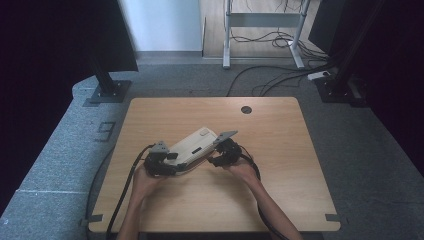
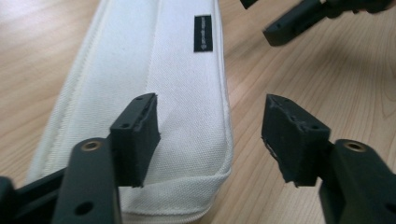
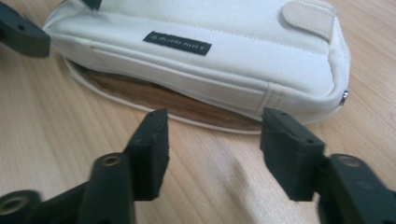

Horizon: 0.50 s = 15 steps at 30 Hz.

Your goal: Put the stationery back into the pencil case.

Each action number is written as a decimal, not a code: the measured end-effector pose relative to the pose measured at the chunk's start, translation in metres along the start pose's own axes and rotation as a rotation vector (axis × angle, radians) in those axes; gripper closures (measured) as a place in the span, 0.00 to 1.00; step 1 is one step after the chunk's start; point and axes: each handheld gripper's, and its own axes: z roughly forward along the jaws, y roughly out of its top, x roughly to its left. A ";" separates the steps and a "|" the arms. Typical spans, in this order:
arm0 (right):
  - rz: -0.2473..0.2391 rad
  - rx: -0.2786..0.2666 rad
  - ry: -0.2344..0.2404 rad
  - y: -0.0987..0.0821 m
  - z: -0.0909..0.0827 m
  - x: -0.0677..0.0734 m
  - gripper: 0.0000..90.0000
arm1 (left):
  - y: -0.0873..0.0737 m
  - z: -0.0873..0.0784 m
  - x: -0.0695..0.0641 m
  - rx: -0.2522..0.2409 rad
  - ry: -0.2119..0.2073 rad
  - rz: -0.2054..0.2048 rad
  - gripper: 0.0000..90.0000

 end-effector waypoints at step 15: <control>0.019 -0.036 -0.023 -0.008 -0.026 0.001 0.16 | 0.003 -0.021 -0.010 -0.031 -0.012 0.005 0.10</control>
